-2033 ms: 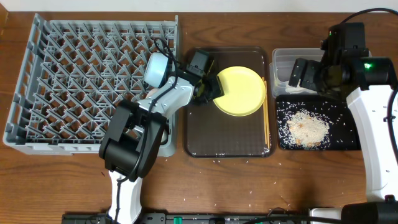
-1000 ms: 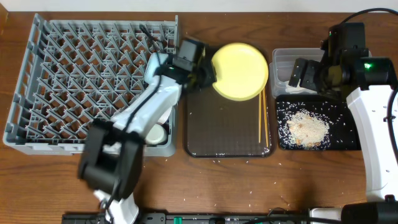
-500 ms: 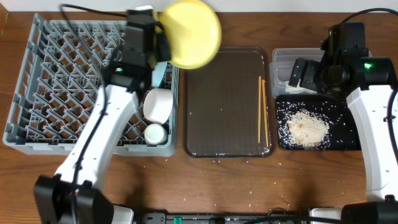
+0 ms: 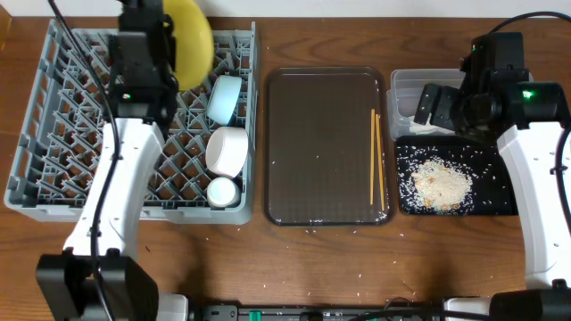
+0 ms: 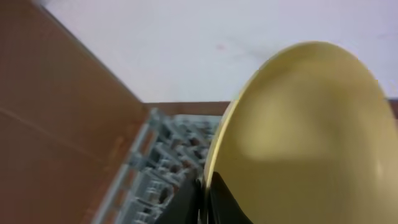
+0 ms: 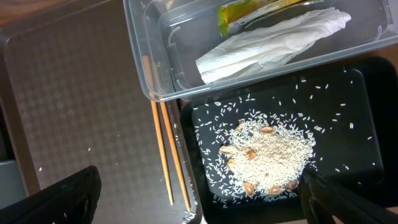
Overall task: Sort waste into correct bins and load items into the dishwasher
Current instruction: 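Carry the yellow plate into the rack and stand it upright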
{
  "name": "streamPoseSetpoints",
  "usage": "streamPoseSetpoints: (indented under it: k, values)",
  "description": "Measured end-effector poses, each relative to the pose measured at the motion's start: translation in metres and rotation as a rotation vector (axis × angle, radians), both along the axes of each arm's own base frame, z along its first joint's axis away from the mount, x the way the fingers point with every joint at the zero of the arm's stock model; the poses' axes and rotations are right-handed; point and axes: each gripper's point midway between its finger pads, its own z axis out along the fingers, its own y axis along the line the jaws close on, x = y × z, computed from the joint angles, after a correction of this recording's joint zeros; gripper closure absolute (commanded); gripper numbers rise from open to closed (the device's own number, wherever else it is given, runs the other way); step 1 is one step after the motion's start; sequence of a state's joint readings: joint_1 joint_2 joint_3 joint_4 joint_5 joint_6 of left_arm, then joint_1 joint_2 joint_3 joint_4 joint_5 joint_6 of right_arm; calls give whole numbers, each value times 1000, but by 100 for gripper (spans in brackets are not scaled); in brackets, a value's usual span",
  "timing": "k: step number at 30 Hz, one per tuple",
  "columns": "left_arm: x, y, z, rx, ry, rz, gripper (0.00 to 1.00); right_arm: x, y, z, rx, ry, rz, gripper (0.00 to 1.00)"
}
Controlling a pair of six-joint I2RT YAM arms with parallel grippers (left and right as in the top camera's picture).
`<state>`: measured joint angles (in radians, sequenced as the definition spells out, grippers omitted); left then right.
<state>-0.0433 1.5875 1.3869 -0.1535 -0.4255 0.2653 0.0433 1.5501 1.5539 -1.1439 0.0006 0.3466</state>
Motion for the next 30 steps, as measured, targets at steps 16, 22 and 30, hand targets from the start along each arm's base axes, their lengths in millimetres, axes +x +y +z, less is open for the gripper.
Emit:
streamPoseSetpoints:
  k: [16,22,30]
  values:
    - [32,32,-75,272,224,41,61,0,0,0,0,0,0,1]
    - [34,13,-76,264,213,19,48,0,0,0,0,0,0,1]
    - [32,-34,-85,261,239,-66,48,0,0,0,0,0,0,1]
